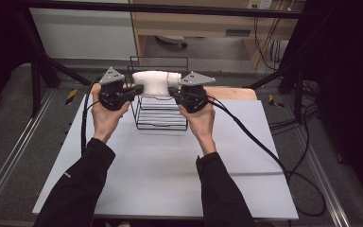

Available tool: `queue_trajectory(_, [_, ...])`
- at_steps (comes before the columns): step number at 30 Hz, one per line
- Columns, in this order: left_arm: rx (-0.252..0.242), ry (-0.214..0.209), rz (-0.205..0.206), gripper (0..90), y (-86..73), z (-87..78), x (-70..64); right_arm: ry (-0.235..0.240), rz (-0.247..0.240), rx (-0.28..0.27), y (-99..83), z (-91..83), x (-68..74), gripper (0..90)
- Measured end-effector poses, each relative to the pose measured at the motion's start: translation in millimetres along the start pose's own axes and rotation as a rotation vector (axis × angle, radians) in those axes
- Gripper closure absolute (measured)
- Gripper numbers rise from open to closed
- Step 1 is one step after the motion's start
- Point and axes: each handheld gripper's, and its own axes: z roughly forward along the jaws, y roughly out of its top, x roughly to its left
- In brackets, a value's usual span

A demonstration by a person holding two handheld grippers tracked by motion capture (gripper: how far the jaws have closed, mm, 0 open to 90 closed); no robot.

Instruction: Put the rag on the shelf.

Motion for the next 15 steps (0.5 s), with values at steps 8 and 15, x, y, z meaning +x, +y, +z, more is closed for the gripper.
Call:
queue_trajectory(8, [-0.005,-0.003,0.006,89.6,-0.2,-1.3,-0.8,0.005,0.002,-0.014,1.2,-1.2,-0.7,87.8])
queue_trajectory(15, [0.004,-0.023,0.004,80.0,-0.8,-13.1,-3.7,0.033,0.004,-0.042,6.1,-18.9,1.3,76.7])
